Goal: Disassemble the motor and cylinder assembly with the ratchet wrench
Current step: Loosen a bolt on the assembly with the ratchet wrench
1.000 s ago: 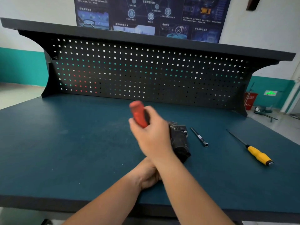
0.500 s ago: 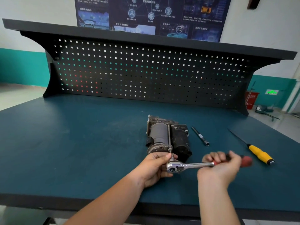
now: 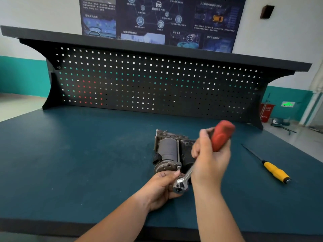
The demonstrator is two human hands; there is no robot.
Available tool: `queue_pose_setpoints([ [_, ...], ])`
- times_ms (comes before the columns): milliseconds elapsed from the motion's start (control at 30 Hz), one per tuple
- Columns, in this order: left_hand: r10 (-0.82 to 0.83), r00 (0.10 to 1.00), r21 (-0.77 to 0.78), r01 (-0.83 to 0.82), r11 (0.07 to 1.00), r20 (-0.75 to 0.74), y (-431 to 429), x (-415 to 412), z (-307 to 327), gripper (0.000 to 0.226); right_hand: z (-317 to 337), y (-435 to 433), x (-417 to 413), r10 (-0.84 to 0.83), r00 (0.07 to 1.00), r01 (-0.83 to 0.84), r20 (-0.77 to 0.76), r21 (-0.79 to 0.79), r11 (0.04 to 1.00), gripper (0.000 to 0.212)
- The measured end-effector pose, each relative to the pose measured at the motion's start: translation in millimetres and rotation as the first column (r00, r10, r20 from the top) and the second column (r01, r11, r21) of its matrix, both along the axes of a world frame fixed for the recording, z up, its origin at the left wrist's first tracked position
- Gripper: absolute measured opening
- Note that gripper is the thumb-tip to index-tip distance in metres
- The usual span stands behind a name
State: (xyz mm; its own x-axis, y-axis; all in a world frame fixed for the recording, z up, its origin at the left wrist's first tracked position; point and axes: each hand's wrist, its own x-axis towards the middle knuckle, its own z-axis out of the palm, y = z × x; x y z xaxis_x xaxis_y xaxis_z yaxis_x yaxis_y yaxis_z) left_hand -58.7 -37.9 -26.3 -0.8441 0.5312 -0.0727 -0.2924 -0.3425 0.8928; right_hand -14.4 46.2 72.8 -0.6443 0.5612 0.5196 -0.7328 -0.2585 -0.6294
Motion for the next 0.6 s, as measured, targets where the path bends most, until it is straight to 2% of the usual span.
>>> queue_pose_setpoints([
  [100, -0.002, 1.000, -0.021, 0.002, 1.000, -0.005, -2, -1, -1, 0.024, 3, -14, -7, -0.011, 0.999, -0.003, 0.043, 0.327, 0.945, 0.009],
  [200, -0.023, 1.000, -0.038, 0.022, 0.999, -0.020, -3, 2, 1, 0.009, 0, -30, -12, -0.079, 0.996, 0.085, -0.038, 0.646, 0.759, 0.015],
  [300, -0.059, 0.998, -0.001, 0.059, 0.998, -0.015, -4, 5, 4, 0.006, -5, -44, -15, -0.065, 0.994, 0.113, -0.093, 0.786, 0.608, 0.023],
  [367, -0.078, 0.997, 0.032, 0.078, 0.996, -0.007, -4, 5, 5, 0.012, -10, -47, -12, -0.062, 0.988, 0.151, -0.140, 0.814, 0.560, 0.021],
  [433, -0.072, 0.997, 0.044, 0.074, 0.996, -0.029, -3, 3, 3, 0.009, -13, -43, -8, -0.061, 0.984, 0.168, -0.166, 0.773, 0.612, 0.015],
  [500, -0.039, 0.998, 0.024, 0.040, 0.999, -0.047, -3, 1, 0, 0.007, -8, -33, -5, -0.097, 0.989, 0.146, -0.113, 0.605, 0.783, 0.011],
  [567, -0.008, 0.999, 0.012, 0.009, 1.000, -0.046, -2, 2, -1, 0.018, -2, -14, -5, -0.141, 0.990, 0.131, 0.018, 0.276, 0.952, 0.010],
  [600, 0.003, 0.999, 0.007, -0.003, 1.000, -0.038, -1, 3, 0, 0.020, -2, -1, -6, -0.113, 0.991, 0.108, 0.069, 0.078, 0.991, 0.010],
])
